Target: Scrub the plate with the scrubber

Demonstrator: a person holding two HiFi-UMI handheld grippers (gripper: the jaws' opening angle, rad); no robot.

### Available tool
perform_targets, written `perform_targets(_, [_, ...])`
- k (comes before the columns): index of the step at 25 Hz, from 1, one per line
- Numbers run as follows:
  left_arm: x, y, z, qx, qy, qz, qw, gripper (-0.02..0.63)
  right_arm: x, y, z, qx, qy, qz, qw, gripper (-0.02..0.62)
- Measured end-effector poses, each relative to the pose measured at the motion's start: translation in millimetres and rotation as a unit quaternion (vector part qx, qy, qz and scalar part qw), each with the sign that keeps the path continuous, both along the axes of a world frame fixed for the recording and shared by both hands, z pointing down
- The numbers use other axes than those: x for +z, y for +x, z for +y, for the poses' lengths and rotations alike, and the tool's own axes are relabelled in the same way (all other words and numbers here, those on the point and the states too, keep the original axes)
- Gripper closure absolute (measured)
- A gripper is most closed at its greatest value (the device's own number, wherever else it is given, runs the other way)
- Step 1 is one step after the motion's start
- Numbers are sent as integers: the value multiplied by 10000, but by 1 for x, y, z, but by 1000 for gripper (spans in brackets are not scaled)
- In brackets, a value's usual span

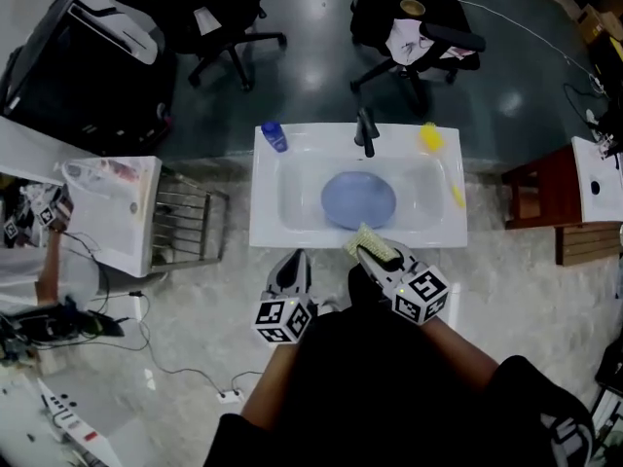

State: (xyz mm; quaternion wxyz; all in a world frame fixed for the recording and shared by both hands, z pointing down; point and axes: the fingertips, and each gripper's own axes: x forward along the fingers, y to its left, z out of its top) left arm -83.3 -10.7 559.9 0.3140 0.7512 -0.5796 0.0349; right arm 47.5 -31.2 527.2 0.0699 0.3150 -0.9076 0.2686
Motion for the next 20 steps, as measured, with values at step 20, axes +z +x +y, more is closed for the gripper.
perform_targets(20, [172,25,-134,823,-1930,-288,9773,593,25,51,-109,-202,-467,68,9987,537])
